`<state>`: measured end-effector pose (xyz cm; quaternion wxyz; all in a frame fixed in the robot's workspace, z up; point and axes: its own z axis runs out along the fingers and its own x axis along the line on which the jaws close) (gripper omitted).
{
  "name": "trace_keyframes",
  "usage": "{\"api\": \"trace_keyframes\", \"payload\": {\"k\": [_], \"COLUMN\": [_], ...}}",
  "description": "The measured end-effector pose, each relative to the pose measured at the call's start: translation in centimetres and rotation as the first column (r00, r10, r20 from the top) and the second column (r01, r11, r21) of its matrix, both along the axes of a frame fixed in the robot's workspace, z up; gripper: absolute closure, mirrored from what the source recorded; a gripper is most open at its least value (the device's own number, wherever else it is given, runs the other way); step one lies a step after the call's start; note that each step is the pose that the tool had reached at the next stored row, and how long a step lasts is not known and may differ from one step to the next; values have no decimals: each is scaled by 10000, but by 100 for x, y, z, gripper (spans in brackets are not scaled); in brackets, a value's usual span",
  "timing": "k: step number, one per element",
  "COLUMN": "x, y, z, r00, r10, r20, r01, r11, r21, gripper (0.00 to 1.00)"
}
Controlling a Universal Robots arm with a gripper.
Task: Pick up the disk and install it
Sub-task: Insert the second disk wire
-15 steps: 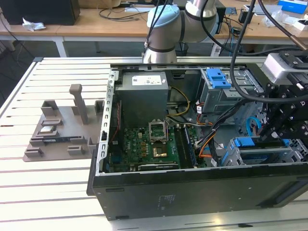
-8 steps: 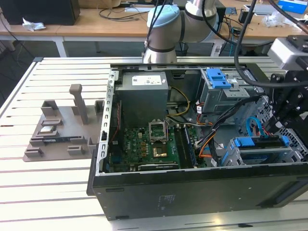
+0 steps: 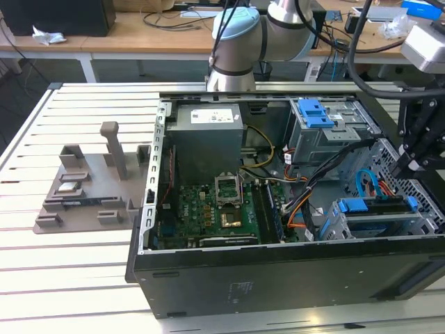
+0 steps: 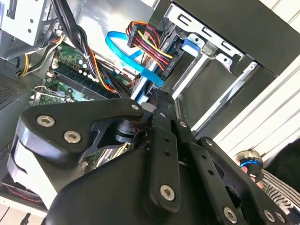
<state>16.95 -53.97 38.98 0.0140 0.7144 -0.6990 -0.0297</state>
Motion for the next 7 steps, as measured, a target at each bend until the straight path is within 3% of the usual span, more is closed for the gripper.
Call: {"api": "trace_keyframes", "payload": {"k": [7], "x": [0], "y": [0], "z": [10], "r00": [10000], "r10": [0], "r20": [0], "r01": [0], "r11": [10000], "r21": [2], "gripper": [89]}}
